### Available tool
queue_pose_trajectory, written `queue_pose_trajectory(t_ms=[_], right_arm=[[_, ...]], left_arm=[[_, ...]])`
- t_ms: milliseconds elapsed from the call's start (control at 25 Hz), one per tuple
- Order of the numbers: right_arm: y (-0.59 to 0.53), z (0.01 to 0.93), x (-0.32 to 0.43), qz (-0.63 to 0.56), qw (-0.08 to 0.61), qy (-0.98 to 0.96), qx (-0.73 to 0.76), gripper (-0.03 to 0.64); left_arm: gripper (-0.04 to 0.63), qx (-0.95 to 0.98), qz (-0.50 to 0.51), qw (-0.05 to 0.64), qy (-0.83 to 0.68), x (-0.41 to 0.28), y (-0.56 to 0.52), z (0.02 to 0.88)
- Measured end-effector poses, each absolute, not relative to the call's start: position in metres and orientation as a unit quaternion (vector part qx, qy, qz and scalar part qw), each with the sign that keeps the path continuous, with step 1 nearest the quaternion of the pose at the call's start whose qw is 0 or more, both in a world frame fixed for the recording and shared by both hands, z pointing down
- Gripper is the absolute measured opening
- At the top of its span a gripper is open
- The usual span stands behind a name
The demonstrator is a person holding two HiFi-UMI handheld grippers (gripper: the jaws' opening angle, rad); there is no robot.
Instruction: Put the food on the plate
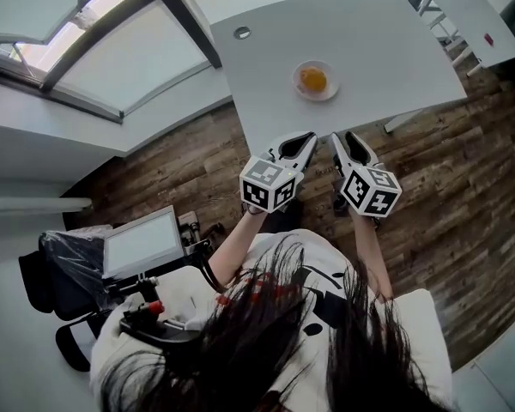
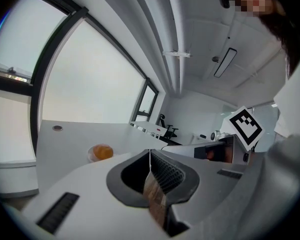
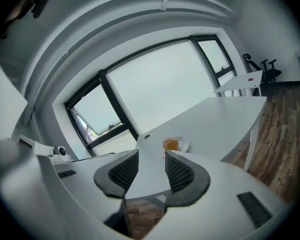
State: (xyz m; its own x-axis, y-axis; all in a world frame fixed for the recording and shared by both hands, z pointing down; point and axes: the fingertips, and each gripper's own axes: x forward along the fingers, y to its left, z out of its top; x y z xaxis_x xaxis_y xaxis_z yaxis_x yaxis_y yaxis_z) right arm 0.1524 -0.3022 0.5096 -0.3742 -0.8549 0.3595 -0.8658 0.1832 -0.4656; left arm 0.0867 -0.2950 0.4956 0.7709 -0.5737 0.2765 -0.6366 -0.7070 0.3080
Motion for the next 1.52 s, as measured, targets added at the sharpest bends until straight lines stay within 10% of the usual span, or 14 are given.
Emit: queue_pose_trajectory(t_ms=[1520], right_arm=[[-0.087, 0.52, 0.123, 0.339, 0.011, -0.797, 0.5, 0.175]], left_arm=[[0.006, 0.896, 0.122, 0.207, -0.373, 0.058, -0.075, 0.515]])
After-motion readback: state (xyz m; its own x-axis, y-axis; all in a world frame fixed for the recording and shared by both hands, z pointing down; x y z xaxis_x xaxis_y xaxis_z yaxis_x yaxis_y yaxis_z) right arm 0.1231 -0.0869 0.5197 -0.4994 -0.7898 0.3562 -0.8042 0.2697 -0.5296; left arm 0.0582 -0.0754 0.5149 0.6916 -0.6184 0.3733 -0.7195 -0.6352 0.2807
